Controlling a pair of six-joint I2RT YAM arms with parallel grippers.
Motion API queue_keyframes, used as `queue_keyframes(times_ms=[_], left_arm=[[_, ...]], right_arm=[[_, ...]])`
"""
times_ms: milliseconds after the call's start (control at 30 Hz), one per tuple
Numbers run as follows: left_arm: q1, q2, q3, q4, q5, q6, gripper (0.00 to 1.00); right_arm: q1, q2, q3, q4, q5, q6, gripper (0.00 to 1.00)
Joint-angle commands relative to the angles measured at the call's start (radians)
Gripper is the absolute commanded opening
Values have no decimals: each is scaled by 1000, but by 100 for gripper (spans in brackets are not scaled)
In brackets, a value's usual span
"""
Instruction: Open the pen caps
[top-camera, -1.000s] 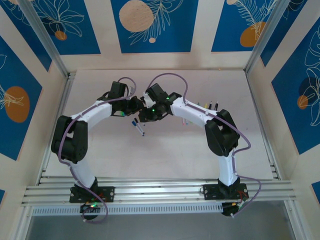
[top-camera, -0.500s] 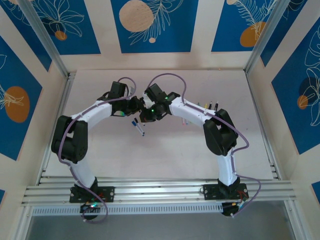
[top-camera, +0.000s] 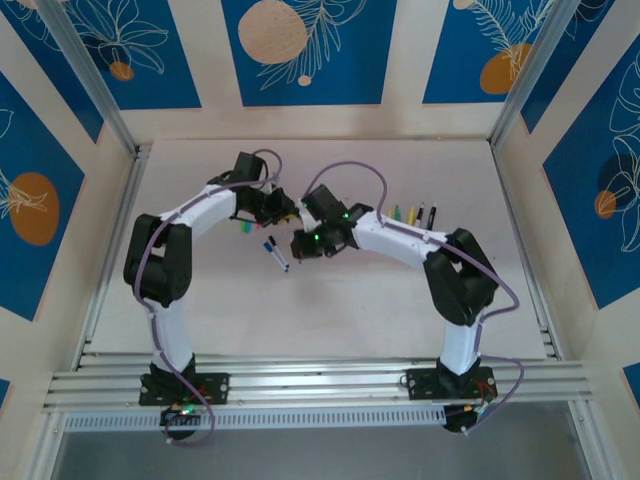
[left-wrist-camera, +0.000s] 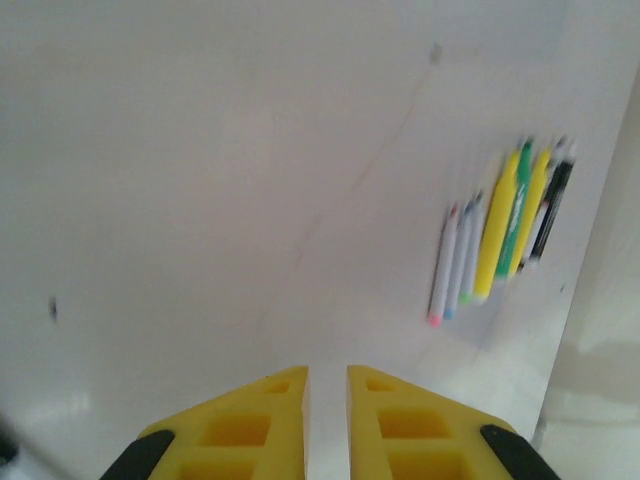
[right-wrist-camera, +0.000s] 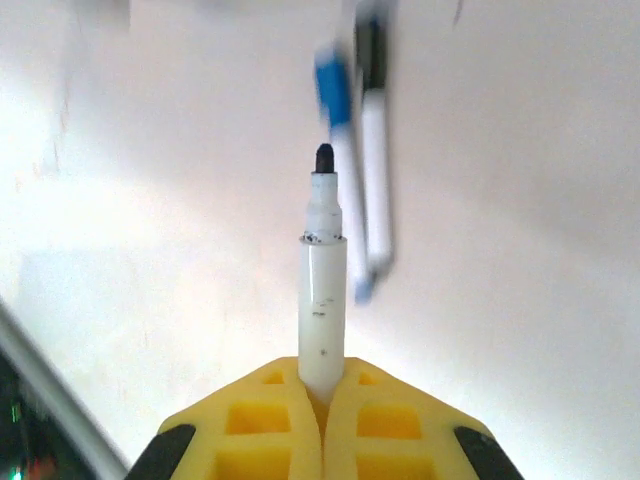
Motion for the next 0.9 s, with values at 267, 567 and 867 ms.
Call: queue_keyframes(times_ms=[267, 567, 867], left_arm=[[31, 9, 59, 58, -47, 8, 0], [30, -45, -10, -95, -186, 160, 0], [30, -27, -30, -163, -261, 226, 0]], right_arm=[[6, -103, -63, -132, -24, 8, 0], [-121, -64, -7, -157, 112, -61, 0], [-208, 131, 186, -270, 320, -123, 0]])
